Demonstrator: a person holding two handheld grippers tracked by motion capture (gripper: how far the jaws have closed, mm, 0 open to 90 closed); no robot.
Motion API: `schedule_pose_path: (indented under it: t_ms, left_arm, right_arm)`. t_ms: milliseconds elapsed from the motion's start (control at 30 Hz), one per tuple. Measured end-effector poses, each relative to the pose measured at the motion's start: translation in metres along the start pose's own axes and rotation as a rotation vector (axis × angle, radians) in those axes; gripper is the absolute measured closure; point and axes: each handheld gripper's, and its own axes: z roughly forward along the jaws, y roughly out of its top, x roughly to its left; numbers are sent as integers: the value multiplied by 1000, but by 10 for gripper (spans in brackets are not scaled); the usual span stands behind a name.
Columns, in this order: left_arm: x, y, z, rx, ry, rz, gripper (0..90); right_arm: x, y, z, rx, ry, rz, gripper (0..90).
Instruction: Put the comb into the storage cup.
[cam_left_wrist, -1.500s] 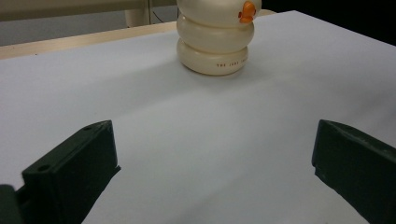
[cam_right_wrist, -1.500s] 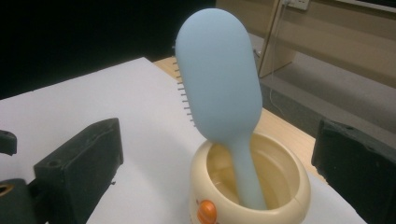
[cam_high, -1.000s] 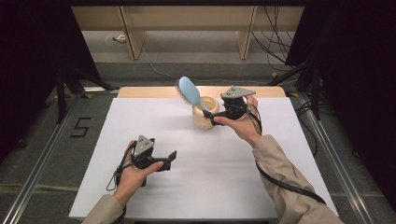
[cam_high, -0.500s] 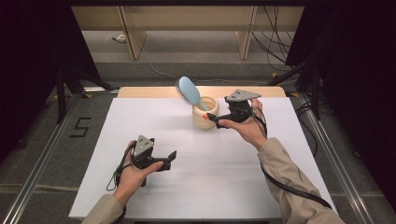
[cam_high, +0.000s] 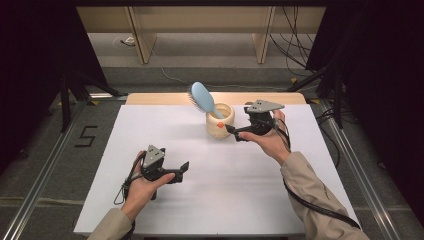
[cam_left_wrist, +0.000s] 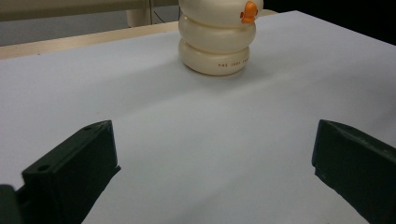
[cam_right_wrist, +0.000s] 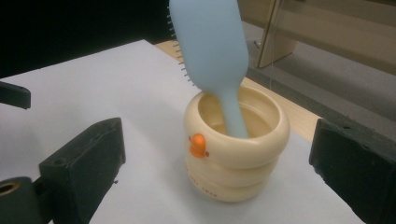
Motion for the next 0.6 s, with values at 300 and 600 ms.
schedule_pose_path:
  t_ms: [300,600]
  left_arm:
    - [1,0,0,1,2,0,0]
    - [1,0,0,1,4,0,0]
  right_arm:
    - [0,-6,-6,1,-1,-2,43]
    - [1,-12,-11,1,1,-4,42]
